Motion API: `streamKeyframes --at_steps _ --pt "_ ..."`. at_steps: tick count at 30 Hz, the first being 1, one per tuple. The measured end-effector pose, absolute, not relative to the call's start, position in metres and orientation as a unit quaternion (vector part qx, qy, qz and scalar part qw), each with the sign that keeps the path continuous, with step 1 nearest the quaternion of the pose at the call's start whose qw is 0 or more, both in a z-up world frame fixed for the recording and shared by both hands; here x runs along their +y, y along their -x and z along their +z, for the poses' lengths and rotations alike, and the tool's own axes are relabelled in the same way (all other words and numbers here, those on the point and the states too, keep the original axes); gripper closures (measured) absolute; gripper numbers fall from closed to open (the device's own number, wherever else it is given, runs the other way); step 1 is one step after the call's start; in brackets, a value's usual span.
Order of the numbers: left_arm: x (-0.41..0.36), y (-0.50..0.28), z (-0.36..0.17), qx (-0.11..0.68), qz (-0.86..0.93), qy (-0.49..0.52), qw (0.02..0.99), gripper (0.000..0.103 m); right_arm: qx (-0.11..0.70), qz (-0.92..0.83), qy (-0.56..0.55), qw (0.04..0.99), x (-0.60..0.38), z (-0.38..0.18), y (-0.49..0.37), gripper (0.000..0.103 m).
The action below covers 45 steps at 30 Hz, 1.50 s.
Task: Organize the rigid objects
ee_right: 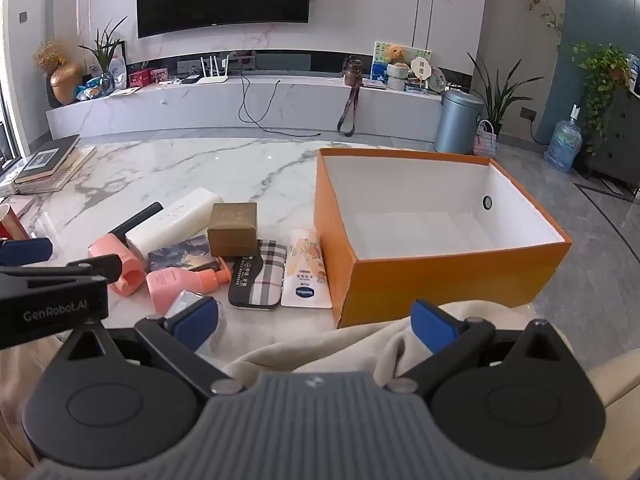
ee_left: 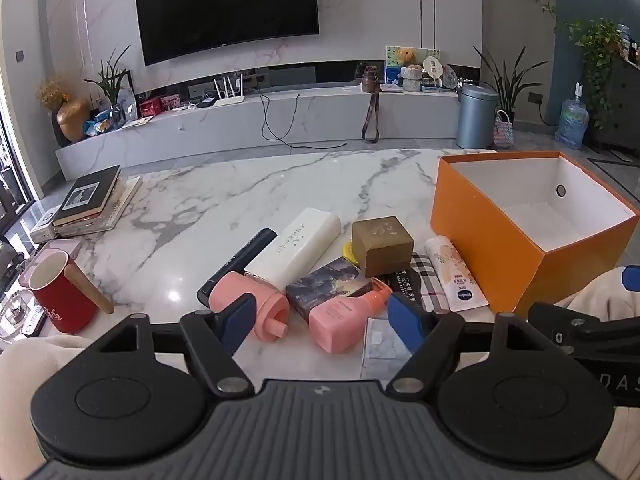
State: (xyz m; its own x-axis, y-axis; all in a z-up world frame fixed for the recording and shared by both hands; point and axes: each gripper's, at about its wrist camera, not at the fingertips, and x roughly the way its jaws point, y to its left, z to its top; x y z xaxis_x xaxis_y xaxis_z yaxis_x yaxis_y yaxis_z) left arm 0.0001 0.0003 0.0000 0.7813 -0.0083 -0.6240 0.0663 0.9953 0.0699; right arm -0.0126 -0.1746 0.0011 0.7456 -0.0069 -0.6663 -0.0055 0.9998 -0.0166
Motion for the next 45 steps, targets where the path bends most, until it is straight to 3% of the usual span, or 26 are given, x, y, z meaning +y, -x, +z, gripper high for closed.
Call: streamKeyframes --at_steps 45 --pt "-0.002 0.0 -0.001 0.332 -0.027 -0.041 0.942 0.022 0.361 0.001 0.022 0.932 -0.173 -0.001 0.014 0.002"
